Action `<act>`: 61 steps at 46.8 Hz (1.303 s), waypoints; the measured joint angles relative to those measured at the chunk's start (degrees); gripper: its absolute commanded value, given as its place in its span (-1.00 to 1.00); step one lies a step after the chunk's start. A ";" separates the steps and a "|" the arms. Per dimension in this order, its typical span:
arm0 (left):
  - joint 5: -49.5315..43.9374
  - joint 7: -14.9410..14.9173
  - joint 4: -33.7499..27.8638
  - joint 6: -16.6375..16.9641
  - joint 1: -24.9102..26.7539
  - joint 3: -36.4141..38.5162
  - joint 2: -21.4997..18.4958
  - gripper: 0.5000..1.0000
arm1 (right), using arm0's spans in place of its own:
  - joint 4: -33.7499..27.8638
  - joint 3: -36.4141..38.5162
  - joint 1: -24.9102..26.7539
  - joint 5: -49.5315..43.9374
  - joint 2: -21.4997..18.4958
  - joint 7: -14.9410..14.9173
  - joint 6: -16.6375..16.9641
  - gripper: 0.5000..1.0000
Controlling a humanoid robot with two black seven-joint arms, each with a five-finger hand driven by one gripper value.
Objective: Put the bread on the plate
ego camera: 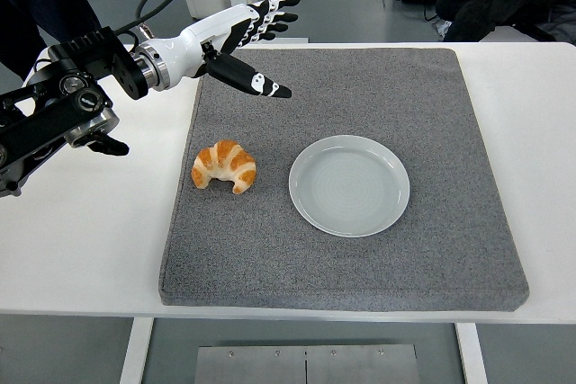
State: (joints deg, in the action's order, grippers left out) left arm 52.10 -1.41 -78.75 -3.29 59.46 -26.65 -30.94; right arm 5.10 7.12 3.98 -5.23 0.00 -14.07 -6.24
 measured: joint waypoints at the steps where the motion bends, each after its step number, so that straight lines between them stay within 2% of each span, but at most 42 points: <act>1: 0.99 -0.02 -0.45 0.00 -0.38 0.00 -0.27 0.99 | 0.00 0.03 0.01 0.00 0.00 0.00 0.00 1.00; 9: 4.04 -0.60 -5.10 -0.08 -1.44 0.14 -3.22 0.99 | 0.00 -0.01 0.00 0.03 0.00 0.00 0.00 1.00; 16: 6.44 -2.07 -8.73 -0.27 -0.98 2.83 -8.59 0.98 | 0.00 0.01 0.02 0.02 0.00 0.00 0.00 1.00; 23: 13.70 -4.03 -11.64 -0.24 -0.79 3.60 -12.97 0.98 | 0.00 0.02 0.02 0.02 0.00 0.00 0.00 1.00; 28: 18.62 -4.21 -13.11 -0.40 -1.35 3.84 -14.82 0.99 | 0.00 0.01 -0.02 0.01 0.00 0.01 0.00 1.00; 36: 21.44 -4.06 -14.06 -0.64 -0.88 7.61 -15.84 0.98 | 0.00 0.01 0.00 0.02 0.00 0.01 0.00 1.00; 49: 28.21 -3.62 -13.10 -0.43 -1.93 9.04 -13.96 0.97 | 0.00 0.01 0.01 0.02 0.00 0.01 0.00 1.00; 61: 35.65 -3.42 -11.99 1.39 -3.28 10.65 -12.67 0.97 | 0.00 0.01 0.00 0.03 0.00 0.01 0.00 1.00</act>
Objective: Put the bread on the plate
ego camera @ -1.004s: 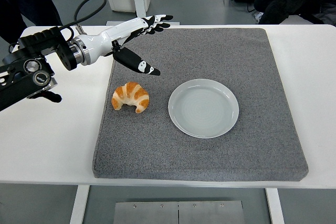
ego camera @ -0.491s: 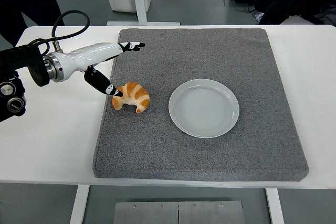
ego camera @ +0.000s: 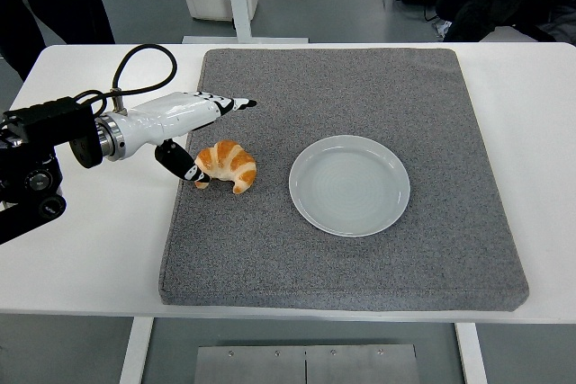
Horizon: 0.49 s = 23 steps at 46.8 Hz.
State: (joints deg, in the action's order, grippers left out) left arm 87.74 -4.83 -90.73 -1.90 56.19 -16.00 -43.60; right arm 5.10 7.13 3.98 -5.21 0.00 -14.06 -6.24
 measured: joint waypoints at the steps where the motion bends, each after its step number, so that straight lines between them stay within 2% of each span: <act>1: 0.35 0.00 0.17 0.12 -0.04 0.08 0.04 0.97 | 0.00 0.00 0.00 0.00 0.00 0.00 0.00 1.00; 7: 2.35 0.00 1.13 0.68 -0.67 0.75 0.58 0.97 | 0.00 0.00 -0.01 0.00 0.00 0.00 0.00 1.00; 16: 9.28 0.84 4.06 3.89 -3.30 1.16 2.76 0.97 | 0.00 0.01 0.01 0.00 0.00 0.00 0.00 1.00; 23: 9.89 1.70 5.23 4.70 -3.70 1.16 4.30 0.97 | 0.00 0.02 0.00 -0.04 0.00 0.00 0.00 1.00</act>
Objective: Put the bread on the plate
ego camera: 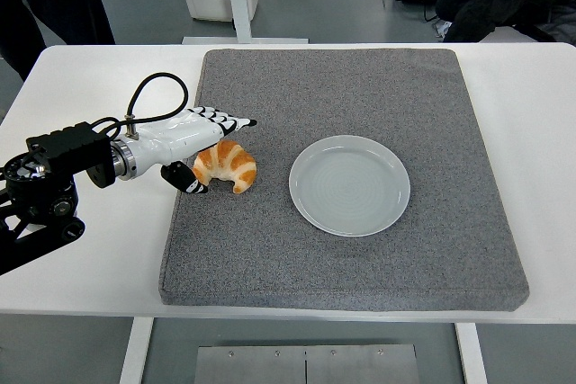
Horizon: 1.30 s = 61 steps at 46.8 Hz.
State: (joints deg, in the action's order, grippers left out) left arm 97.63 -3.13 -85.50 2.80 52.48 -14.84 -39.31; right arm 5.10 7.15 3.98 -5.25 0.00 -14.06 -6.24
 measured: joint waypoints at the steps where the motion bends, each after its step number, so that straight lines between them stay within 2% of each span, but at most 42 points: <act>1: 0.01 0.05 0.22 0.13 -0.01 0.00 0.19 0.97 | 0.00 0.00 0.00 0.00 0.00 0.00 0.00 1.00; 12: 0.31 3.31 2.18 1.96 -0.10 0.01 0.88 0.97 | 0.00 0.03 0.00 0.02 0.00 0.00 0.00 1.00; 25: 3.20 3.57 4.39 4.55 -1.41 0.09 0.94 0.97 | 0.00 -0.02 0.00 0.01 0.00 0.00 0.00 1.00; 48: 3.27 4.06 6.09 6.01 -1.68 0.39 3.52 0.97 | 0.00 0.00 -0.01 0.05 0.00 0.00 0.00 1.00; 54: 3.26 4.67 7.94 8.56 -1.78 1.98 3.92 0.97 | 0.00 0.00 -0.01 0.03 0.00 0.00 0.00 1.00; 61: 2.82 5.63 10.94 11.08 -1.78 3.92 6.13 0.97 | 0.00 0.00 0.00 0.04 0.00 0.00 0.00 1.00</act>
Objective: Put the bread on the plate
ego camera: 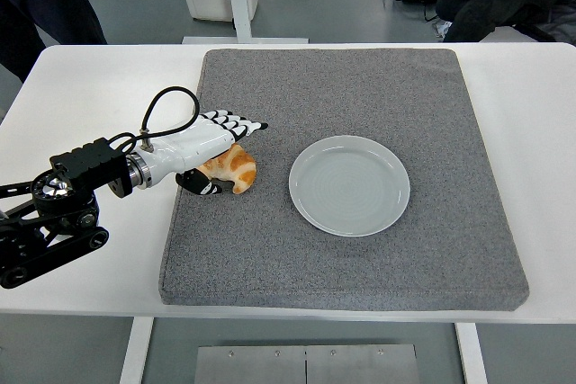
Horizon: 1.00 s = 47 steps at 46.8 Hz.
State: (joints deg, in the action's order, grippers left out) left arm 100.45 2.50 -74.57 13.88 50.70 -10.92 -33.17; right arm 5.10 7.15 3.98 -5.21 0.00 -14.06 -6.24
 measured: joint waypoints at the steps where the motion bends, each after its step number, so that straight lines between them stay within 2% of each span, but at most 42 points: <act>1: -0.04 0.04 0.21 0.24 -0.02 0.09 0.16 0.97 | 0.00 0.02 0.00 0.00 0.00 0.00 0.00 1.00; 16: -1.58 0.56 0.56 0.84 0.70 -0.07 1.15 0.97 | 0.00 -0.01 0.01 0.00 0.00 0.00 0.00 1.00; 24: -2.02 1.83 1.33 0.80 1.65 -0.02 1.12 0.97 | 0.00 -0.01 0.00 0.02 0.00 0.00 0.00 1.00; 40: -2.19 1.91 3.62 0.80 1.08 0.12 1.63 0.96 | 0.00 0.00 -0.01 -0.03 0.00 0.00 0.00 1.00; 44: -2.10 2.00 3.88 0.82 1.10 0.12 2.11 0.83 | 0.00 0.00 -0.02 -0.01 0.00 0.00 0.00 1.00; 47: -2.04 2.04 3.92 1.05 1.11 0.12 2.22 0.55 | 0.00 -0.01 -0.03 -0.01 0.00 0.00 0.00 1.00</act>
State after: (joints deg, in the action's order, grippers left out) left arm 98.42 4.54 -70.65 14.93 51.81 -10.80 -30.95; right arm 5.10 7.14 3.95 -5.22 0.00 -14.06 -6.24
